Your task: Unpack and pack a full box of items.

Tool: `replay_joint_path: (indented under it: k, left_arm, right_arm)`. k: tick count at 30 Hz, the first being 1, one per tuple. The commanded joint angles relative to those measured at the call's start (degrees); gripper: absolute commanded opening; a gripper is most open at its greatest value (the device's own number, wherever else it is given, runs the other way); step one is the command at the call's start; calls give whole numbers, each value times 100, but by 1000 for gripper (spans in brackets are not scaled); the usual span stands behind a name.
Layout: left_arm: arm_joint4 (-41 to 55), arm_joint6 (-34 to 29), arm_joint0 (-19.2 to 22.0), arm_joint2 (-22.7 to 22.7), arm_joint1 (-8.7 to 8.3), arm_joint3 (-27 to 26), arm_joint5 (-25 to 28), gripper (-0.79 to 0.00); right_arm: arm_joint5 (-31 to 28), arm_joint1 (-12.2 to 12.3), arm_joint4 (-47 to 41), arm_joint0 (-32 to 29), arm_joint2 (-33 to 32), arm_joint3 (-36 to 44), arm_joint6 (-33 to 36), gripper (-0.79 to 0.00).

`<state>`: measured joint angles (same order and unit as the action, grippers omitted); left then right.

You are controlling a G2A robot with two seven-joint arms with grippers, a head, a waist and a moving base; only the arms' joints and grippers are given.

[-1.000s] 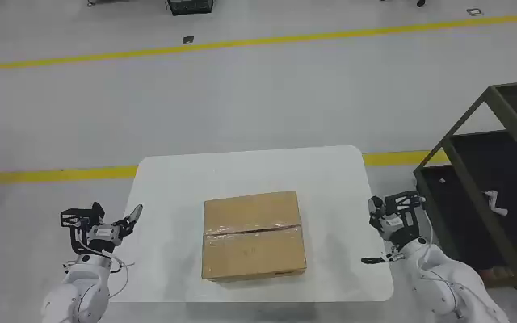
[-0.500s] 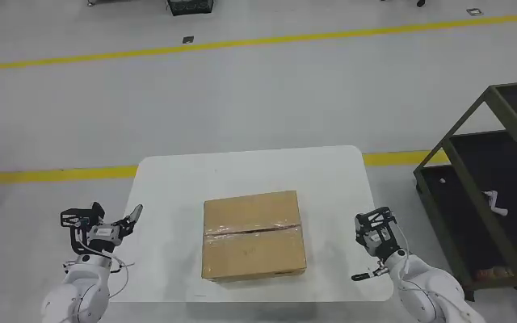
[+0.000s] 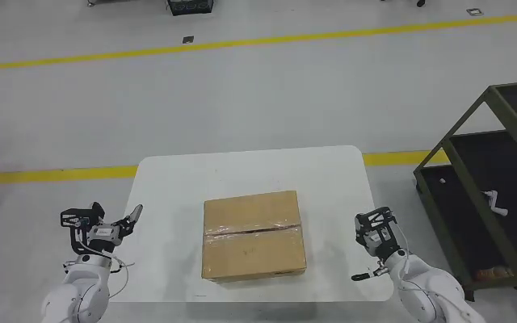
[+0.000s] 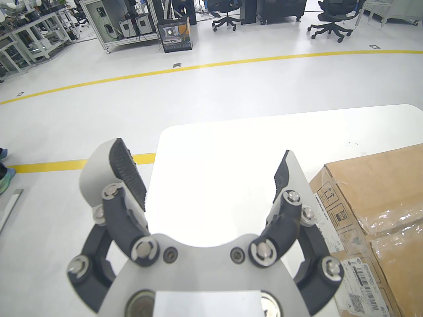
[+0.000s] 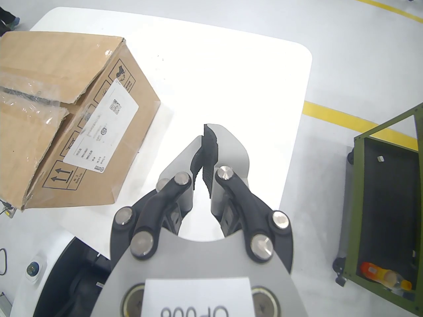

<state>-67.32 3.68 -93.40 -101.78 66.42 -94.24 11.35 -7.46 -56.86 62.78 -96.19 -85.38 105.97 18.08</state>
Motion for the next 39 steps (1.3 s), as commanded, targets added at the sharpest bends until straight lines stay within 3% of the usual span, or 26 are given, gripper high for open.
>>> replay_joint_path:
  k: [1, 14, 26, 39]
  left_arm:
    - [0, 0, 0, 0, 0, 0, 0, 0]
    - [0, 0, 0, 0, 0, 0, 0, 0]
    - [0, 0, 0, 0, 0, 0, 0, 0]
    - [0, 0, 0, 0, 0, 0, 0, 0]
  right_arm:
    - [-5, -1, 4, -2, 9, 1, -7, -785]
    - [-1113, -60, -325, 252, 346, -672, -545, -785]
    - [-2045, -234, -202, 1324, 1417, -1844, -750, -785]
    - [-2248, -464, -265, 2109, 2222, -2693, -929, -785]
